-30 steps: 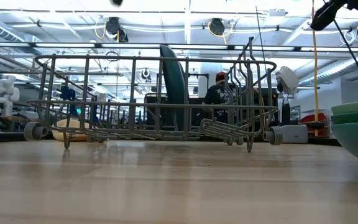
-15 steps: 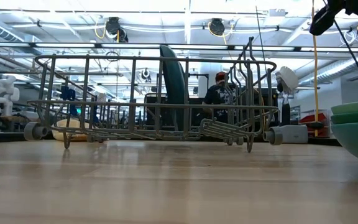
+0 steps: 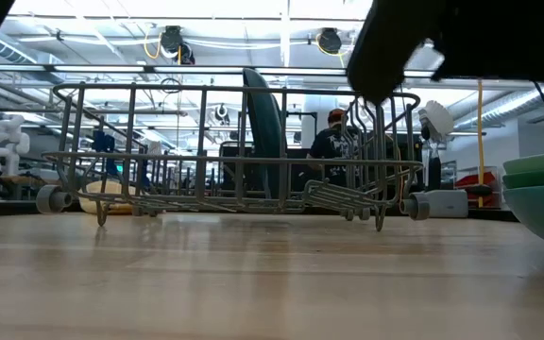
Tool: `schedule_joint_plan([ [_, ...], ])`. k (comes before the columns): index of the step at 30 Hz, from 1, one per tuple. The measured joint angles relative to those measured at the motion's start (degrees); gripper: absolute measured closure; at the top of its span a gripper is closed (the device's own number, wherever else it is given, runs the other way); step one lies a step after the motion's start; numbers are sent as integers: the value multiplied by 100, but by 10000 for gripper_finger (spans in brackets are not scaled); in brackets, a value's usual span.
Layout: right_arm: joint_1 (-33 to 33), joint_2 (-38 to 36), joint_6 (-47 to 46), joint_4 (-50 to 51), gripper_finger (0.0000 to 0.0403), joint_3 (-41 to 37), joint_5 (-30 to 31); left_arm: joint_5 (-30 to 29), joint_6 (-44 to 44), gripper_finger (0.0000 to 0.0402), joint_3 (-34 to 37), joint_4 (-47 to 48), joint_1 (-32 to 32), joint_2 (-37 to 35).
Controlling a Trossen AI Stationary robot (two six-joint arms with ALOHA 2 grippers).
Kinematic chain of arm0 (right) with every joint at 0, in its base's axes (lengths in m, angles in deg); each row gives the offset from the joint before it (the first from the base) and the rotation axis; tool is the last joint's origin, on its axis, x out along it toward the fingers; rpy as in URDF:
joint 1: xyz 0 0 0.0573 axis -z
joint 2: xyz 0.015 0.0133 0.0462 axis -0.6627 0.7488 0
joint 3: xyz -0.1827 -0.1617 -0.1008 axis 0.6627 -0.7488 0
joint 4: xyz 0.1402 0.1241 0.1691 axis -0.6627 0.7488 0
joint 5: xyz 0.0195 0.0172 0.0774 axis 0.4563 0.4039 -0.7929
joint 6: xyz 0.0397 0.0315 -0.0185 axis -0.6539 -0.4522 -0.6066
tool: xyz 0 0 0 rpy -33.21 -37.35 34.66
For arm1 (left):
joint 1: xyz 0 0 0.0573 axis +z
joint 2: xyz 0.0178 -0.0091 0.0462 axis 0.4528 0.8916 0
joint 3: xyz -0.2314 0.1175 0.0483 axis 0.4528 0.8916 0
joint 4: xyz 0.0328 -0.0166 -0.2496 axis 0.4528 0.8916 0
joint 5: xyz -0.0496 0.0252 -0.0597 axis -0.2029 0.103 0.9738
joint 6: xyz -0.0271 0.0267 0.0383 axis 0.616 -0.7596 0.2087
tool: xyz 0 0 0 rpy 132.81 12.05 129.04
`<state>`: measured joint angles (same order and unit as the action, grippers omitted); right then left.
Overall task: Sort dishes
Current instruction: Put the white plate in the dish rack
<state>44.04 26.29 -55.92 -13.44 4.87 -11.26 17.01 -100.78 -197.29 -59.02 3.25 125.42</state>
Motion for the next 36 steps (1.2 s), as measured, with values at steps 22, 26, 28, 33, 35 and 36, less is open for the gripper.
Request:
schedule_joint_plan([
  [22,2,-2,114,107,344,0,151,-21,-1089,270,-13,-974,2,705],
  [26,-1,-2,127,137,344,0,169,85,-1092,270,-8,-1030,18,790],
  [28,2,-1,128,139,344,0,170,187,-1089,271,-2,-1000,19,792],
  [33,2,-2,147,182,344,0,181,147,-1081,324,-2,-1070,19,792],
  [35,-1,-2,149,203,344,0,181,79,-1050,368,3,-1077,17,799],
  [36,1,-2,149,203,344,0,181,-30,-1041,381,5,-1084,16,813],
])
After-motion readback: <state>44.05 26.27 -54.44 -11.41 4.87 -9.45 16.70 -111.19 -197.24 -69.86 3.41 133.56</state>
